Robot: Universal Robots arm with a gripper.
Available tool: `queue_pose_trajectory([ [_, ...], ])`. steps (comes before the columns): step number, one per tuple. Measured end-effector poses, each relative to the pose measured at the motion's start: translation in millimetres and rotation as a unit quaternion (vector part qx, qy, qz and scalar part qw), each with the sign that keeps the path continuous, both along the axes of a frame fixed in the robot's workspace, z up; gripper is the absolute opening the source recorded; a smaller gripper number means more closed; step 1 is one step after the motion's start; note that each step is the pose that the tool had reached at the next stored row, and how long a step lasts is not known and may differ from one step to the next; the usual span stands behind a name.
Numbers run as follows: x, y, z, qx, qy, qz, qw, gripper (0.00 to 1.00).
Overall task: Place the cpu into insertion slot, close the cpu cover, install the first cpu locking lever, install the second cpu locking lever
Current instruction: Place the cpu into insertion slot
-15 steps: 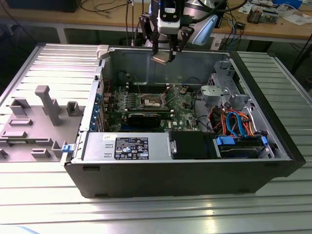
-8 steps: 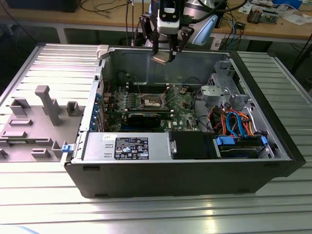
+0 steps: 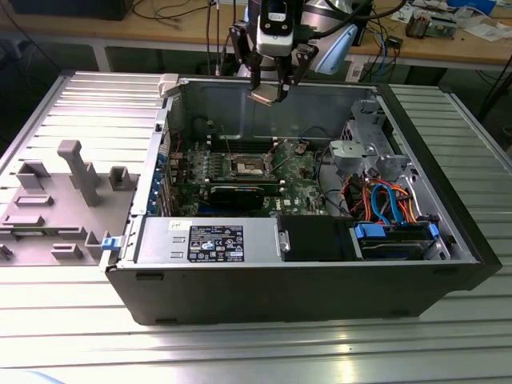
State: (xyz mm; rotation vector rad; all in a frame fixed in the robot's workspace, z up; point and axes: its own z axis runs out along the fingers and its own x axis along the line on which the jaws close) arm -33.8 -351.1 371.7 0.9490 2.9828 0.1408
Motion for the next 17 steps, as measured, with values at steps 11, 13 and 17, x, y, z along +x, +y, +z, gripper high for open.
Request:
queue_pose_trajectory([
  [11,0.0,0.0,0.0,0.0000,0.0000,-0.011,0.9999,0.54],
  [13,0.0,0.0,0.0,0.0000,0.0000,-0.013,0.9999,0.54],
  [17,0.0,0.0,0.0,0.0000,0.0000,-0.016,0.9999,0.54],
])
